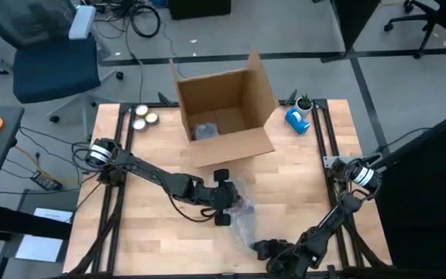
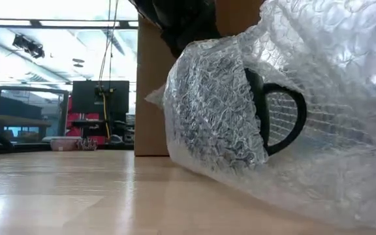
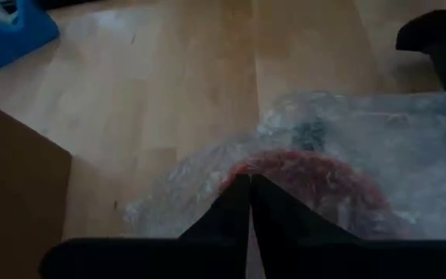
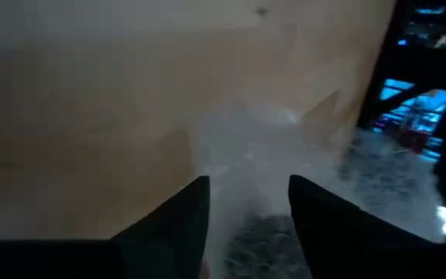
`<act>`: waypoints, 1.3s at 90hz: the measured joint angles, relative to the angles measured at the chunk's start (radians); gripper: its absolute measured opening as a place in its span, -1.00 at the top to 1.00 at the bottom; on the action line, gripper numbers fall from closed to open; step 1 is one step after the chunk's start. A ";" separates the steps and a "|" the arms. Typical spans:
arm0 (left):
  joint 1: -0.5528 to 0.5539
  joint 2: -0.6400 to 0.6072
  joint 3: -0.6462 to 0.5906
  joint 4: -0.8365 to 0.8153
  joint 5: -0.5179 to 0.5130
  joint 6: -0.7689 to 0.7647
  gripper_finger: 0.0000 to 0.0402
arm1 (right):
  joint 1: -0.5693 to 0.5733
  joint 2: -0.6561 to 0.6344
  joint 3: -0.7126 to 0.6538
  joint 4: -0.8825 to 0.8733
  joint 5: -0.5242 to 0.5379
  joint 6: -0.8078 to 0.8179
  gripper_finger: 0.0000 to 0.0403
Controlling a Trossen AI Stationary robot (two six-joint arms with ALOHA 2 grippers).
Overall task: Wrap mug
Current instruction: Wrap the black mug with the bubble wrap
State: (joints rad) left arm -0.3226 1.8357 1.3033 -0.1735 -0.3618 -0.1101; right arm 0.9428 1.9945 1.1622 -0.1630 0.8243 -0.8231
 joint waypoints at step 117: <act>0.009 0.031 0.000 0.023 0.031 -0.025 1.00 | -0.115 -0.006 -0.110 0.177 -0.056 -0.132 0.24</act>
State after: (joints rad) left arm -0.3138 1.8670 1.3033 -0.1501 -0.3305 -0.1352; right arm 0.8277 1.9888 1.0518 0.0136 0.7683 -0.9553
